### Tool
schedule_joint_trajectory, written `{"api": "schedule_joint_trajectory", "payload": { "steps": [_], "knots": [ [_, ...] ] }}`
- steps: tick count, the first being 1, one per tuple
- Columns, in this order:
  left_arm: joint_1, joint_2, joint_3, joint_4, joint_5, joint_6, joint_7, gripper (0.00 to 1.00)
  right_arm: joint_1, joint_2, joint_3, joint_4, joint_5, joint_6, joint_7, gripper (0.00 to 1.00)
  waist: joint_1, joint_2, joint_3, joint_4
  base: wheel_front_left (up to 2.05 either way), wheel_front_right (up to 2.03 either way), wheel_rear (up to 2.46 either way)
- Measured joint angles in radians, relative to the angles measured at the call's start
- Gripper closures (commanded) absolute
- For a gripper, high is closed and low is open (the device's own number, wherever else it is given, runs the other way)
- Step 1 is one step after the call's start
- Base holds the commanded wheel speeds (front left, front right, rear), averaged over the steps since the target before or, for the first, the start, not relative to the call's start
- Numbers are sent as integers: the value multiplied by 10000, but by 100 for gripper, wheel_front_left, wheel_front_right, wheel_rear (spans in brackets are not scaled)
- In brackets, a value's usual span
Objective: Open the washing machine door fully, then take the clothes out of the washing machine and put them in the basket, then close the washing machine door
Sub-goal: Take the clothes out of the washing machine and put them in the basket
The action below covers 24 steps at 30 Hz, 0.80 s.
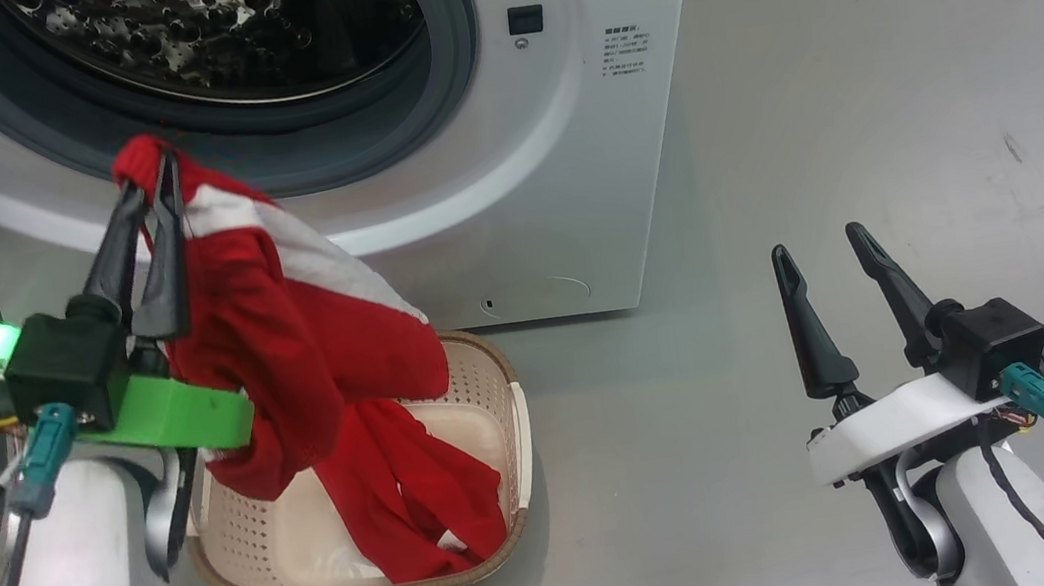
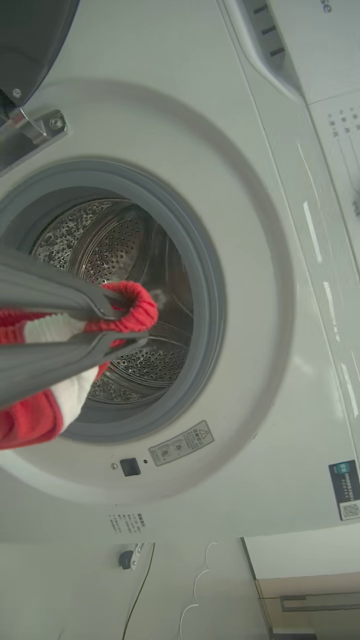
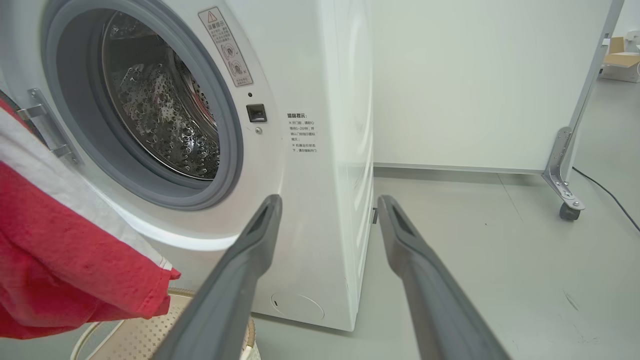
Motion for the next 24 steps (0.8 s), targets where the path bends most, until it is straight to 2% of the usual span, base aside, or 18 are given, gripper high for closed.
{"api": "schedule_joint_trajectory", "payload": {
  "steps": [12, 24],
  "knots": [
    [971, 184, -313, 1342, -46, -21, 702, 100, -12, 8, 98, -121, -173, 44, 0, 0, 0, 0, 565, -66, 0, 0, 0],
    [960, 389, -426, 2288, -44, -59, 966, 100, -387, 23, 297, -288, -272, 86, 0, 0, 0, 0, 1486, -417, 0, 0, 0]
  ]
}}
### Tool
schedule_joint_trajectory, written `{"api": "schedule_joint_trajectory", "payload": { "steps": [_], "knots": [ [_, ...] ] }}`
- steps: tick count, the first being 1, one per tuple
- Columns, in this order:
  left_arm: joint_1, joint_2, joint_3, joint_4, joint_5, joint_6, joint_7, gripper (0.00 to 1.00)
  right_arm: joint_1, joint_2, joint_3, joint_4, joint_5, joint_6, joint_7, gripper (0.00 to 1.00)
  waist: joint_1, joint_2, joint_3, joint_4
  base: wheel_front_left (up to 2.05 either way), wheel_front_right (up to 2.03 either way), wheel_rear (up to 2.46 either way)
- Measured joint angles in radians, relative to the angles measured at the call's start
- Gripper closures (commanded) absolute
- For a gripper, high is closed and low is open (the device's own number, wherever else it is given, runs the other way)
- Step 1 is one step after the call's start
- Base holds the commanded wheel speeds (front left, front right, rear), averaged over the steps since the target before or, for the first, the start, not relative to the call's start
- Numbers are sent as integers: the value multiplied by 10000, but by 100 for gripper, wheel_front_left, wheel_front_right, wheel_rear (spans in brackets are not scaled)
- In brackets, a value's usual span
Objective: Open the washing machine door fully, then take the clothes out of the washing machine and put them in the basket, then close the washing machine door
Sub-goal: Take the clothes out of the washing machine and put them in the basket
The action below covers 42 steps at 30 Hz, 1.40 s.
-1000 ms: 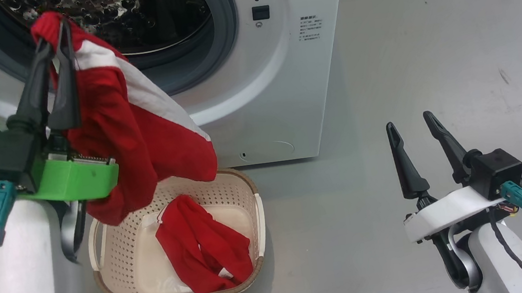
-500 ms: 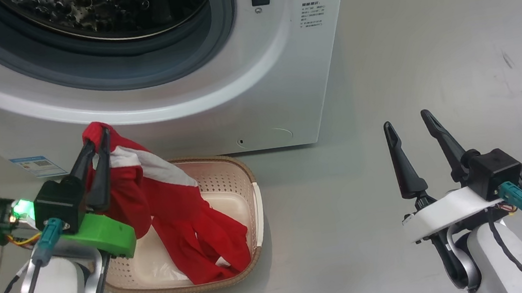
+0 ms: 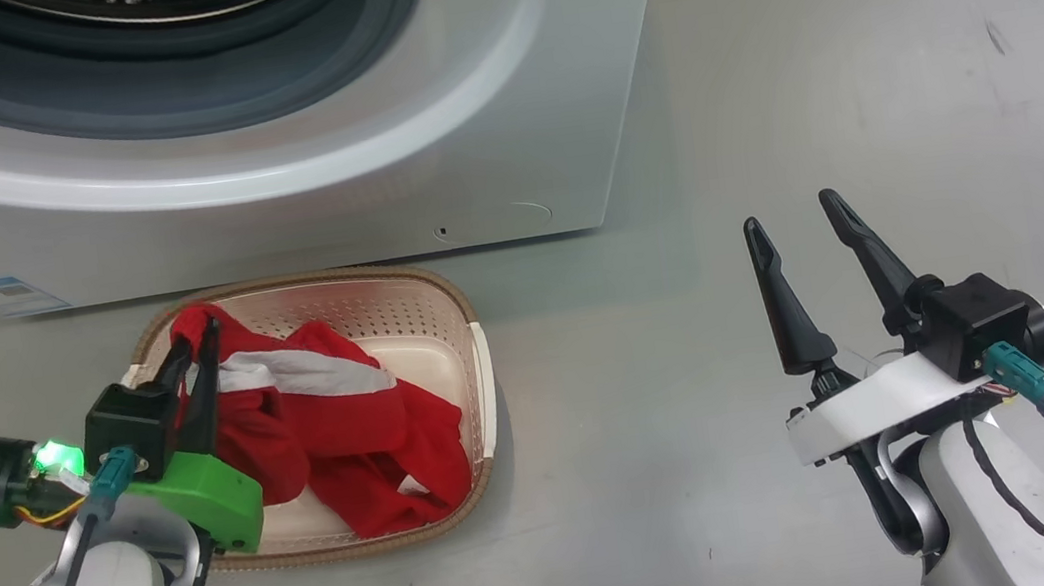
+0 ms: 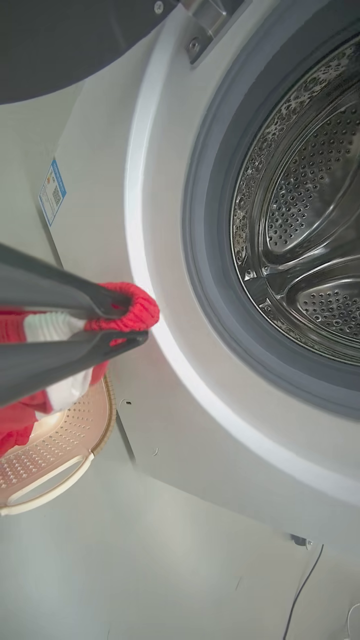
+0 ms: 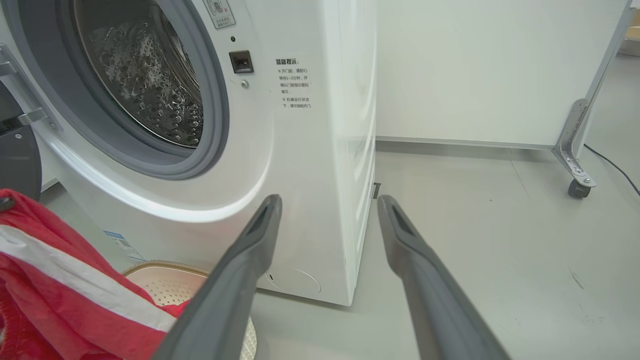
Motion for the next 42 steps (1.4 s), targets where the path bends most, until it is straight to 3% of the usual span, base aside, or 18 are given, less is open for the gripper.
{"api": "schedule_joint_trajectory", "payload": {
  "steps": [19, 29, 42],
  "knots": [
    [-1178, 253, -535, 1446, 144, -77, 255, 100, -675, 36, 159, -297, -63, -46, 0, 0, 0, 0, 1662, -1118, 0, 0, 0],
    [-1415, 454, 245, 2982, -420, -71, 435, 100, -846, 52, 138, -420, -63, -142, 0, 0, 0, 0, 2453, -1570, 0, 0, 0],
    [-2376, 322, 984, 4174, -1058, 176, 215, 100, -924, 65, 155, -535, -265, -159, 0, 0, 0, 0, 3088, -1524, 0, 0, 0]
  ]
}}
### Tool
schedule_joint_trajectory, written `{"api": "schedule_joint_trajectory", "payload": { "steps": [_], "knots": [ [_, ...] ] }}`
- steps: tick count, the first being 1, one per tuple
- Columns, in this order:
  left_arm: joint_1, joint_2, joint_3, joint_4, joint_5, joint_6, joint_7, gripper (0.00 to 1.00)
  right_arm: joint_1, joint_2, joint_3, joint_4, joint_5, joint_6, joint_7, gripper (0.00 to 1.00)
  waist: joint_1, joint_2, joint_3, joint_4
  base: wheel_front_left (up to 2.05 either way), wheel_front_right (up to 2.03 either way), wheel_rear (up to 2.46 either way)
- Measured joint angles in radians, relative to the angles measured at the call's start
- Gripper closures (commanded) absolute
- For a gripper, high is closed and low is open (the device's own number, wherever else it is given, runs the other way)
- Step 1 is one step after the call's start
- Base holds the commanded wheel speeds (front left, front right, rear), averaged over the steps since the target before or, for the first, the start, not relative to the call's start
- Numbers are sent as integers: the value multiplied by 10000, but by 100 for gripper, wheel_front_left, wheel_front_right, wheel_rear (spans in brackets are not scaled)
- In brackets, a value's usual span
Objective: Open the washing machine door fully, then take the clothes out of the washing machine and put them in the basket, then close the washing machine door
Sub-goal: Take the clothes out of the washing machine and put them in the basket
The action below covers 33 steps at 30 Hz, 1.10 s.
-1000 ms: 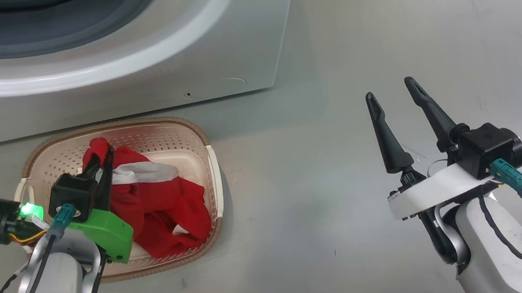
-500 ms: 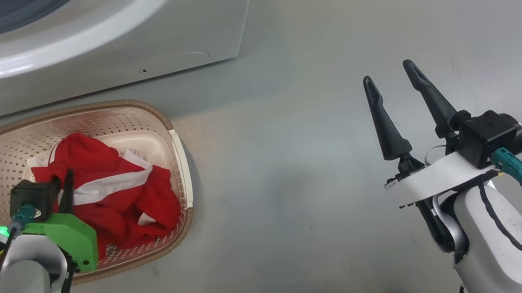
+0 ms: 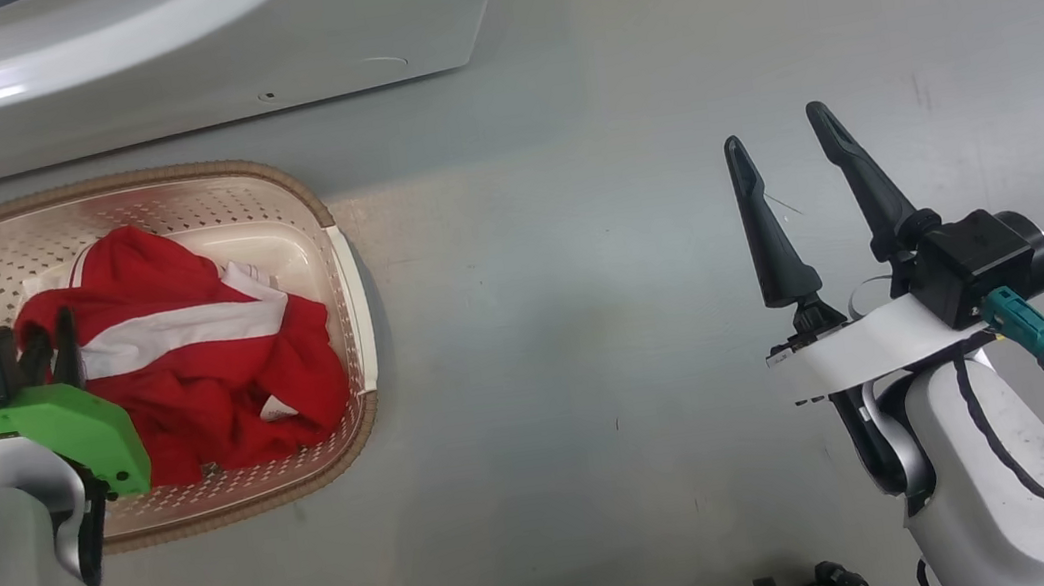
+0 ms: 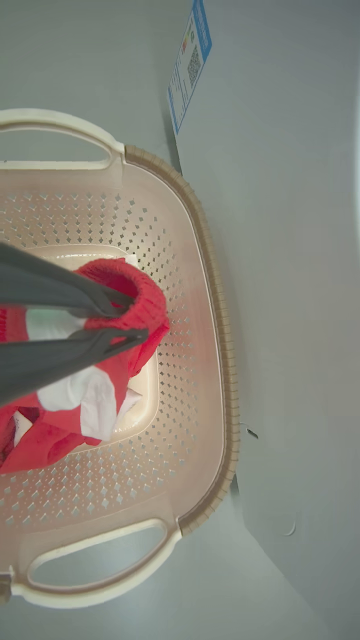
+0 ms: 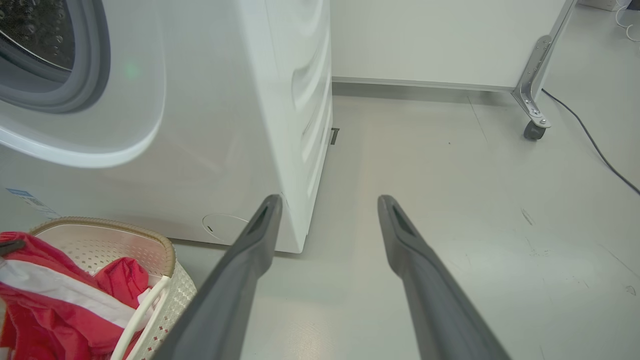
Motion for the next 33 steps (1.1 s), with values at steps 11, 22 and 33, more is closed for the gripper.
{"api": "schedule_joint_trajectory", "payload": {
  "steps": [11, 22, 33],
  "knots": [
    [-352, -144, 199, 1137, -282, 100, -92, 0, -231, 2, 38, 2, -46, -2, 0, 0, 0, 0, 170, -3, 0, 0, 0],
    [-814, -219, -35, 1641, -276, -31, -600, 0, -387, 4, -31, 73, -36, -4, 0, 0, 0, 0, -64, 81, 0, 0, 0],
    [-809, -522, -242, 2115, -257, -146, -947, 0, -448, 4, -67, 330, 107, 2, 0, 0, 0, 0, -851, 307, 0, 0, 0]
  ]
}}
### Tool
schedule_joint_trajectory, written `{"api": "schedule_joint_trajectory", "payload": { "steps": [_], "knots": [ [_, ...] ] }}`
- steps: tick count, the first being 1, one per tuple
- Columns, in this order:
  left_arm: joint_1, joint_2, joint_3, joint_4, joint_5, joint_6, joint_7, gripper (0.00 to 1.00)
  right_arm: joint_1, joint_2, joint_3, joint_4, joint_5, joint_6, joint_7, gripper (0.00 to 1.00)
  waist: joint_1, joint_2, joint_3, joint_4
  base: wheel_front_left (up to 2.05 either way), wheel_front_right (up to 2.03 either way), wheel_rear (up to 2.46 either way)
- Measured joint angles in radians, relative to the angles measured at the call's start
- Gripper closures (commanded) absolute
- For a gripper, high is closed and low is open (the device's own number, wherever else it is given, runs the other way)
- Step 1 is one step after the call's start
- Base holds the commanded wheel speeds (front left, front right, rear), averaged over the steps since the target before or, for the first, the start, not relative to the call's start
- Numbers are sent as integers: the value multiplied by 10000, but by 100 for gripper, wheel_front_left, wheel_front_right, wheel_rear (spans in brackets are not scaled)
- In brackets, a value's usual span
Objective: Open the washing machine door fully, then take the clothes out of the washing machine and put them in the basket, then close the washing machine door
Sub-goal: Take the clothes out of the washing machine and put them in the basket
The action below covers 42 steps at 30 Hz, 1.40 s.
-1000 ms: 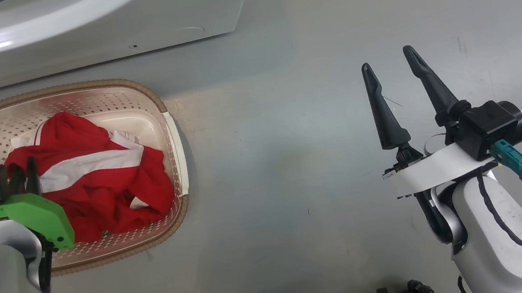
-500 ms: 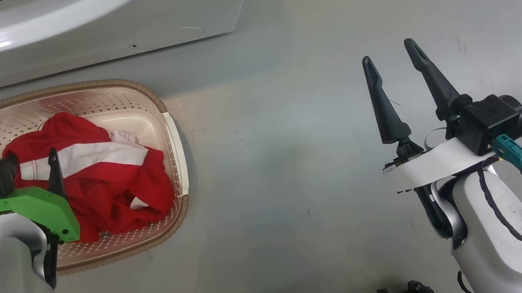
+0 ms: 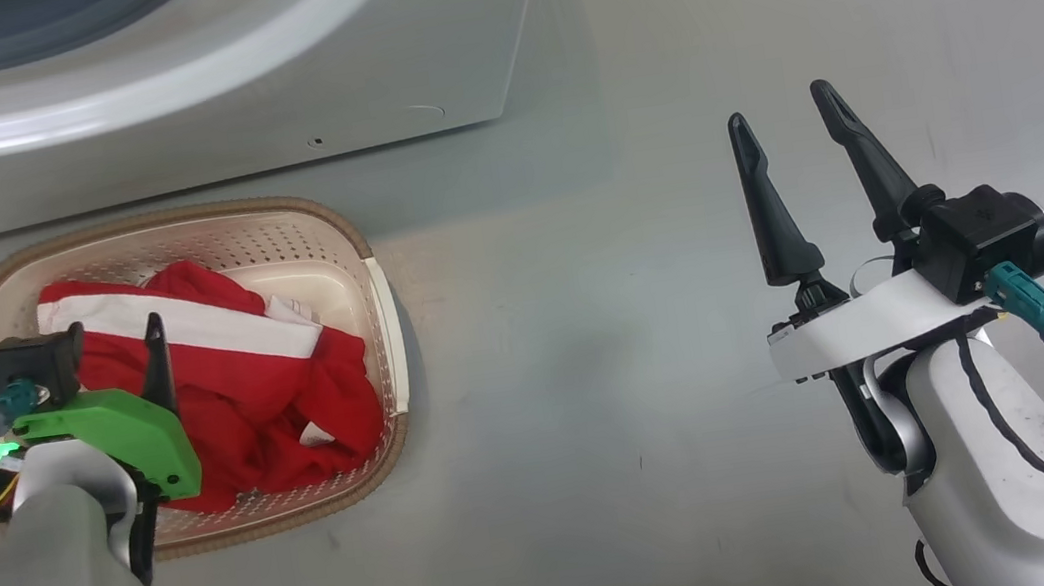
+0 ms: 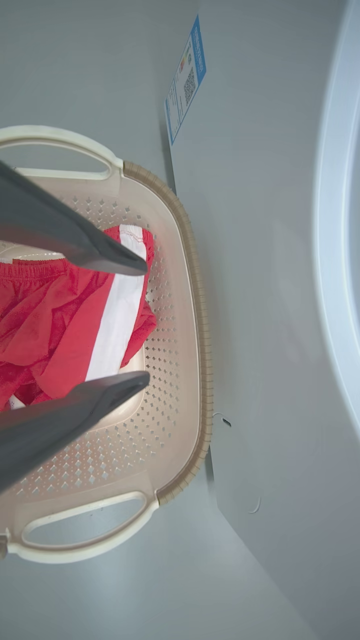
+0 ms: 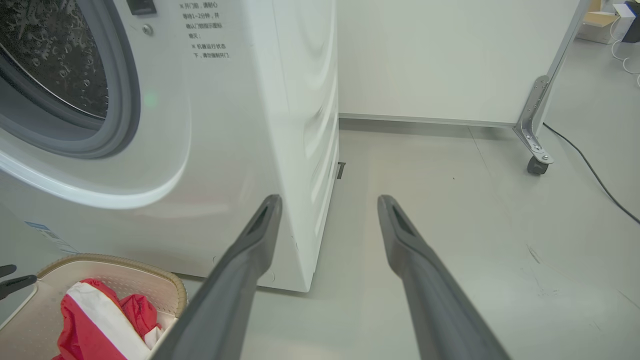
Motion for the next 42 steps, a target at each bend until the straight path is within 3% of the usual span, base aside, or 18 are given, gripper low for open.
{"api": "schedule_joint_trajectory", "payload": {
  "steps": [14, 30, 42],
  "knots": [
    [141, -688, -420, -819, 0, -107, -178, 0, 337, -4, -629, 391, 25, 10, 0, 0, 0, 0, -1561, 546, 0, 0, 0],
    [1442, -857, -591, -3781, 228, -113, -207, 0, 1381, -61, -1057, 531, 25, 58, 0, 0, 0, 0, -3346, 1609, 0, 0, 0],
    [3033, -876, -15, -5179, 142, -88, -207, 0, 1953, -42, -1093, 523, 38, 203, 0, 0, 0, 0, -4211, 2143, 0, 0, 0]
  ]
}}
